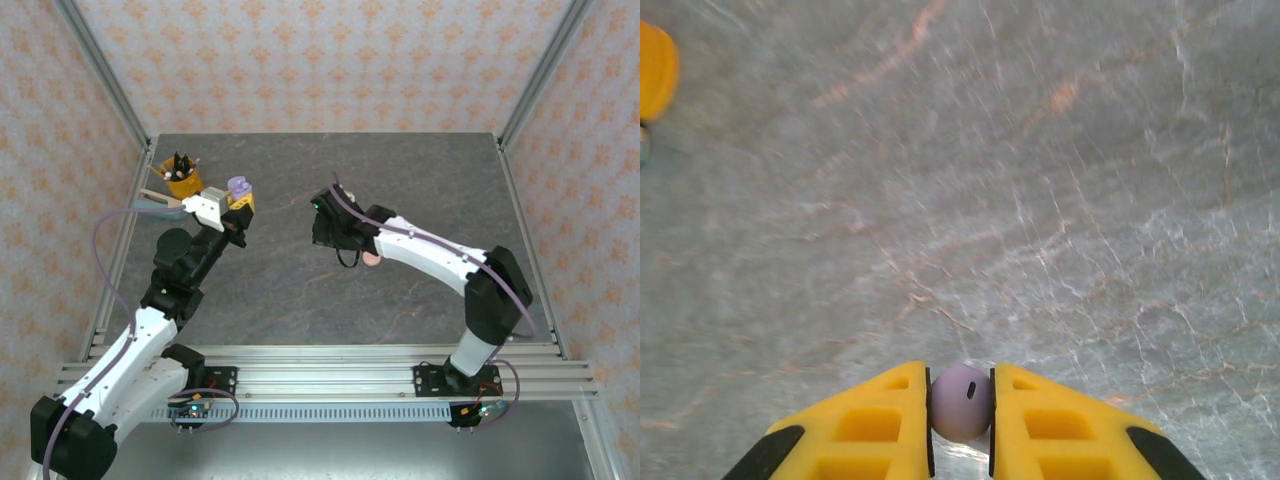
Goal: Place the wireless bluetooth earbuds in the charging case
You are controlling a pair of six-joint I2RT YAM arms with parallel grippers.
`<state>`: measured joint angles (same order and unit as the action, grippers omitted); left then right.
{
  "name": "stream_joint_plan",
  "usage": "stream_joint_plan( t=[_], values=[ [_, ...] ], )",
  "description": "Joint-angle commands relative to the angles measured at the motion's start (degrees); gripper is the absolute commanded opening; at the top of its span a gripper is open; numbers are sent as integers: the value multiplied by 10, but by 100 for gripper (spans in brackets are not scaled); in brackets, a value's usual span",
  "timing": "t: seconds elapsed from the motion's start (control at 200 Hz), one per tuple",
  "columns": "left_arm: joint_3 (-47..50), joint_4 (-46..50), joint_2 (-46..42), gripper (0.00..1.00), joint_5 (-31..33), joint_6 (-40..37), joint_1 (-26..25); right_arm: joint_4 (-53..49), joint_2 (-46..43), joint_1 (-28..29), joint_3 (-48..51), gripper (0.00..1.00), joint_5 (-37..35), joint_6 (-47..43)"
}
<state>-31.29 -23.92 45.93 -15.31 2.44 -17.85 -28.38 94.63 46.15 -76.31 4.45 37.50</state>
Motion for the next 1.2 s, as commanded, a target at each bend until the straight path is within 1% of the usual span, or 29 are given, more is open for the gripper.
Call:
stream_joint_plan(
  t=[0.0,0.17,0.36,0.641,0.806,0.971,1.071,1.191],
  values=[
    [-8,-40,6,0,-29,13,3,29,-42,-9,2,18,-5,1],
    [-8,-52,19,0,-55,22,3,41,-82,-24,-18,19,11,-8],
    [-11,-62,34,0,-85,29,1,66,-111,-41,-53,19,47,-18],
    [-27,-70,64,0,-131,20,-12,117,-115,-51,-118,19,106,-26],
    [-37,-81,82,0,-138,12,-27,158,-113,-54,-143,20,142,-16],
    [-52,-95,101,0,-148,2,-40,221,-109,-57,-138,20,182,13],
    [-62,-102,107,0,-146,-4,-47,270,-110,-62,-121,20,209,41],
    [-73,-108,115,0,-142,-8,-53,315,-115,-67,-98,20,226,69]
  ],
)
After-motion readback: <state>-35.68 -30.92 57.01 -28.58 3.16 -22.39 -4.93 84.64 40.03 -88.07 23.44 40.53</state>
